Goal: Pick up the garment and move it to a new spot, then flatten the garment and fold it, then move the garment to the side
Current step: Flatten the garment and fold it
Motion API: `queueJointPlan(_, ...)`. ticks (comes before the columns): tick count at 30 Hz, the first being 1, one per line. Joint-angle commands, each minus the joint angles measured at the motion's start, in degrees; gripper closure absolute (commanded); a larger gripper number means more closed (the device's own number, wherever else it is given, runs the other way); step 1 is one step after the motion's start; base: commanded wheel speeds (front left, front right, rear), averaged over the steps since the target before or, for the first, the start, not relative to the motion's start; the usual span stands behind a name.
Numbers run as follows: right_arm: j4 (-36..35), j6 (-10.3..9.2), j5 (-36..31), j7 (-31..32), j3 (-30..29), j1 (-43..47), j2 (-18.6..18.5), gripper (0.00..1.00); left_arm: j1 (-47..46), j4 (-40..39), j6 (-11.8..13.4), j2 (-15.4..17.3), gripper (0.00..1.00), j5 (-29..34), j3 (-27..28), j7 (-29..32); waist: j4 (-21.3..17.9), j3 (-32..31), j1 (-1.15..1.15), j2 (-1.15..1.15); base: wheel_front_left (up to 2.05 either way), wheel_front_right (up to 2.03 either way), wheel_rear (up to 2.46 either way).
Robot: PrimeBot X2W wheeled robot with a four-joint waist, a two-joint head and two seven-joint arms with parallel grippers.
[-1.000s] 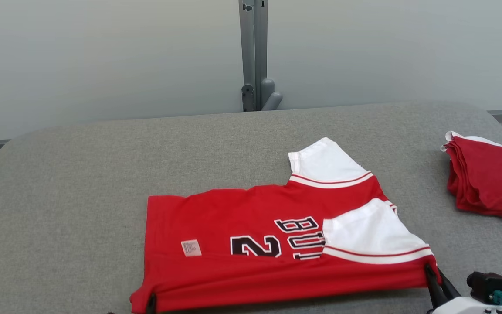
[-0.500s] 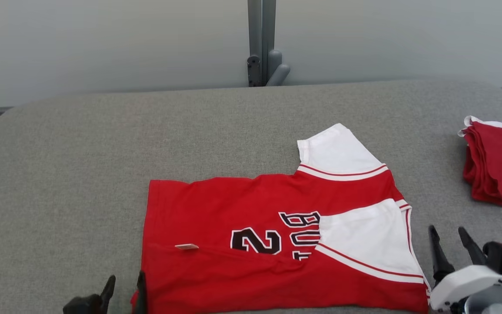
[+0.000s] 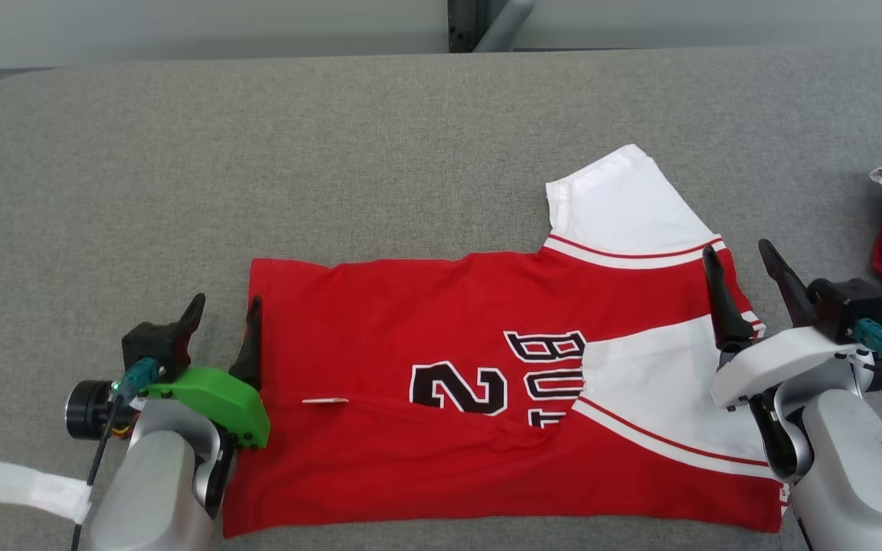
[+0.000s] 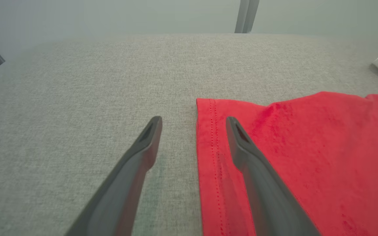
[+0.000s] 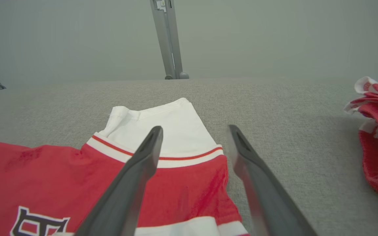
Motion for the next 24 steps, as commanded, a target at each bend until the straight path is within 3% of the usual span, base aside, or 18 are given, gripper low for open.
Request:
queueJointPlan(1,0.2,-0.05,0.1,0.0,0.4,-1.5,-0.3,0.00,-2.8,2.1,-0.1,0.6,0.00,-0.6,-0.9,0.0,-0.2,2.7,0.00,0.00,0.00,0.00,0.00)
queueJointPlan(11,-0.1,-0.05,1.3,0.0,2.6,-6.1,-1.9,0.00,-14.1,12.3,-0.1,2.4,0.00,-7.0,-9.8,0.0,-1.3,7.0,0.00,0.00,0.00,0.00,0.00)
queueJointPlan(13,0.1,-0.05,1.3,0.0,3.0,-7.1,-2.6,0.00,-15.2,12.7,-0.1,2.7,0.56,-8.2,-10.8,0.0,-1.1,7.4,0.00,0.00,0.00,0.00,0.00)
queueJointPlan(14,0.2,-0.05,1.2,0.0,3.2,-7.7,-2.8,0.00,-15.5,13.1,-0.1,2.9,0.94,-8.5,-11.4,0.0,-1.0,7.7,0.00,0.00,0.00,0.00,0.00)
queueJointPlan(15,0.2,-0.05,1.1,0.0,3.5,-8.4,-3.1,0.00,-15.7,13.3,-0.1,3.0,1.00,-8.9,-11.8,0.0,-0.9,8.0,0.00,0.00,0.00,0.00,0.00)
queueJointPlan(24,4.5,-0.05,2.9,1.1,8.1,-16.8,-5.8,0.00,-18.0,12.2,-0.1,2.8,1.00,-10.8,-14.6,0.0,0.8,10.1,0.00,0.00,0.00,0.00,0.00)
